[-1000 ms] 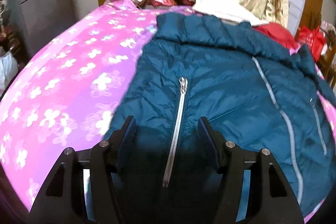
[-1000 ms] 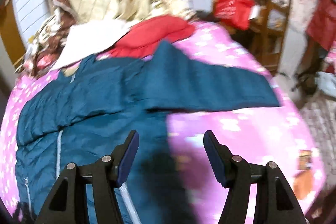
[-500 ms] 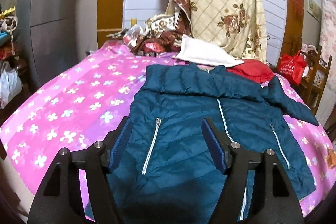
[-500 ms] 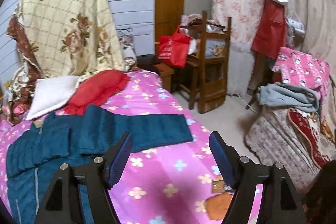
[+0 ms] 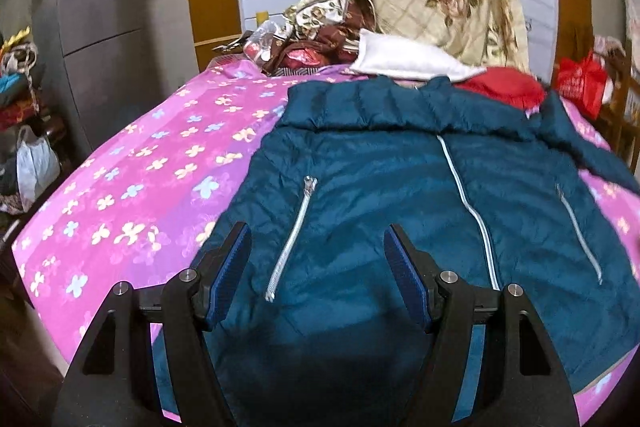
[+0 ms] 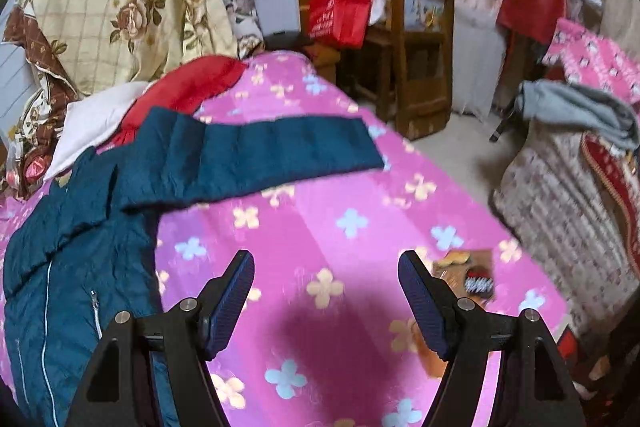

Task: Fold large clothes

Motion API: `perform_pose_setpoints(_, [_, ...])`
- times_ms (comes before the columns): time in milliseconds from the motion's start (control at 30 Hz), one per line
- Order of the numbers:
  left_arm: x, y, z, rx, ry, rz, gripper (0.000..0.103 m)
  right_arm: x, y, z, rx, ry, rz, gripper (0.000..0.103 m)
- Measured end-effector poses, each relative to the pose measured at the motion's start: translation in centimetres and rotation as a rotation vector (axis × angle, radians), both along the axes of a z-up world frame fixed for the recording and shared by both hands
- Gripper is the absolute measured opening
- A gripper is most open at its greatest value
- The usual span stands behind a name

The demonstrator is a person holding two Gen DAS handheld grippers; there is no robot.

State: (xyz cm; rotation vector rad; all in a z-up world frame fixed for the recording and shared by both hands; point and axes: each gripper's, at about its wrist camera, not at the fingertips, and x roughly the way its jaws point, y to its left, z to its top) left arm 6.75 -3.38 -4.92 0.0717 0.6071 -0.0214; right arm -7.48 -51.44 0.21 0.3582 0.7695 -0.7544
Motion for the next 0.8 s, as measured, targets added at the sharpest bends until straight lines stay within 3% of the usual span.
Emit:
perform_pose_setpoints(133, [-0.1,-1.8,-0.4,0.052,0.019,-0.028,0.069,-0.1,-1.1,-3.0,0.031,0.027,0.038,0.072])
perform_pose_setpoints(333, [1.2,-4.9,-1.1,0.096,0.044,-0.083,0.069,-0.7,-2.2,-4.6,0.066,0.035,0.037,0.072])
perform_pose_setpoints(567, [3.4,-5.3,-3.2,0.089,0.124,-0.083,0.069,-0.6,-2.9,-5.7,0.112,0.036,0.024,0.072])
perform_pose_setpoints(800, [3.6,-3.7,-4.0,0.048,0.138,-0.059,0.069,-1.3,-1.2,-4.7,0.108,0.051,0.031,0.072])
